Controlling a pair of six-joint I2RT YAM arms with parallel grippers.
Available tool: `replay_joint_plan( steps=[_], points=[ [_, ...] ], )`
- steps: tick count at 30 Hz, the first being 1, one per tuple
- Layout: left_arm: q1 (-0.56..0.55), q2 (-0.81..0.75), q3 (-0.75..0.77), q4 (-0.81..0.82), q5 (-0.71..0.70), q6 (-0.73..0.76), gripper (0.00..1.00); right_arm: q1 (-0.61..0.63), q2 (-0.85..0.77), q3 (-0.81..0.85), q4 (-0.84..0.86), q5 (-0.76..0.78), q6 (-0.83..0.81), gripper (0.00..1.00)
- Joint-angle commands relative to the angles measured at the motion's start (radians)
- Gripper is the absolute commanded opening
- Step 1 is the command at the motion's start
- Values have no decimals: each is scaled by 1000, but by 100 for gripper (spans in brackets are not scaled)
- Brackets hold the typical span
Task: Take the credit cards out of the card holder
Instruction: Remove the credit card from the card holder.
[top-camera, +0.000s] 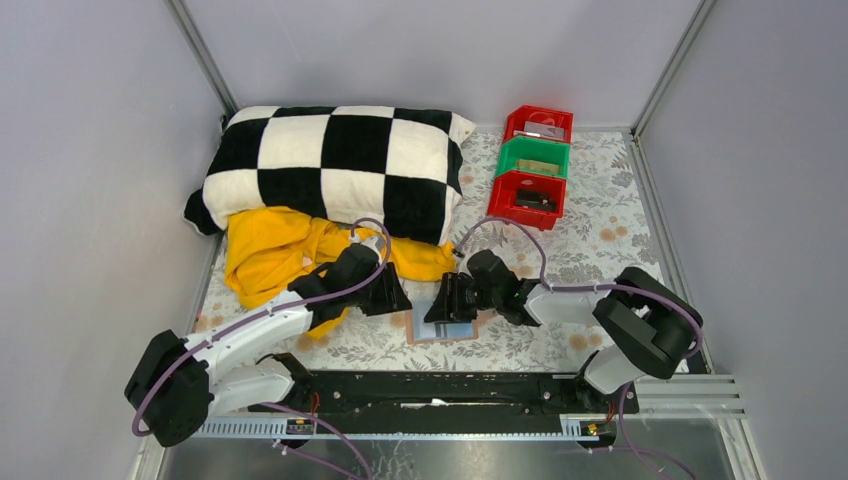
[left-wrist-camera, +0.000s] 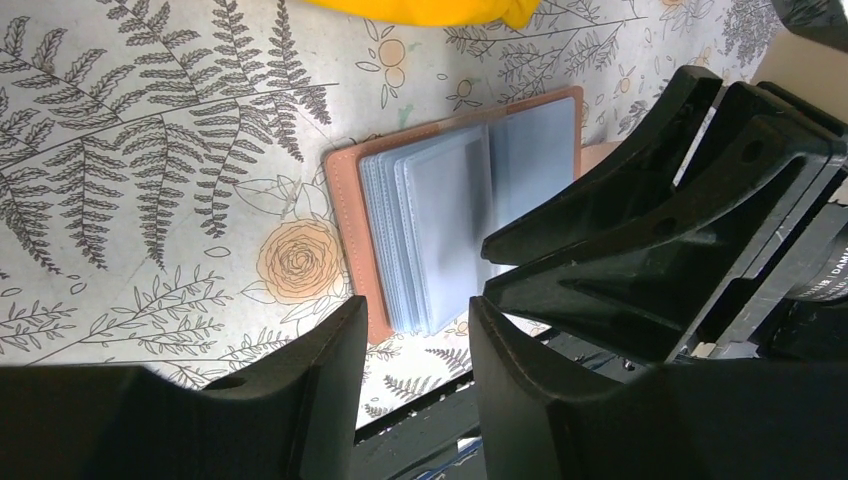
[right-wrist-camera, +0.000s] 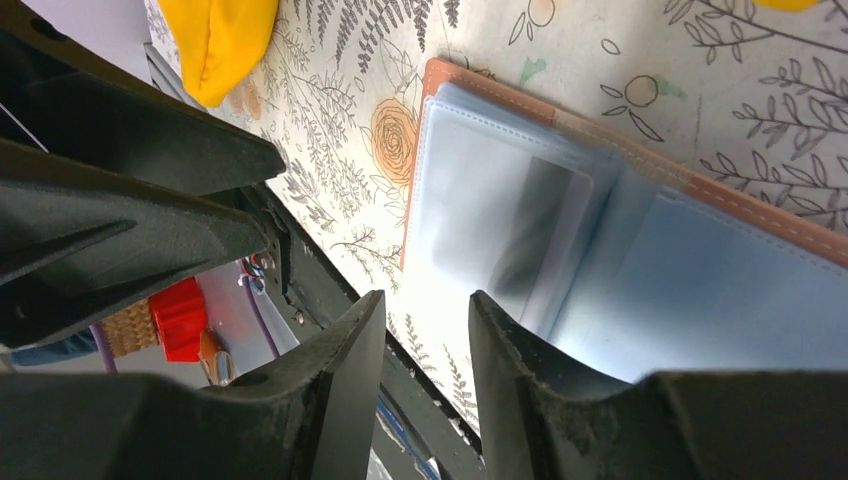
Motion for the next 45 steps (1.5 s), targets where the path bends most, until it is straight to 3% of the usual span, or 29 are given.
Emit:
replay_joint_plan(
  steps=[1, 13, 24, 32, 38, 45],
  points=[
    [2, -18, -7, 55, 31, -8, 46, 8, -103, -29, 5, 110, 3, 41],
    [-17, 113, -40, 225, 124, -49, 41, -4, -179, -110, -67, 259, 55, 28],
    [-20, 176, -79, 332, 178, -85, 41, -85, -255, -170, -153, 293, 29, 28],
    [-22, 238, -70, 407, 217, -106, 41, -87, -191, -186, -110, 270, 34, 25],
    [-21, 241, -55, 416, 232, -106, 40, -88, -206, -207, -103, 280, 42, 25],
    [-32, 185, -15, 259, 88, -72, 47, -88, -214, -209, -113, 283, 37, 25]
  ],
)
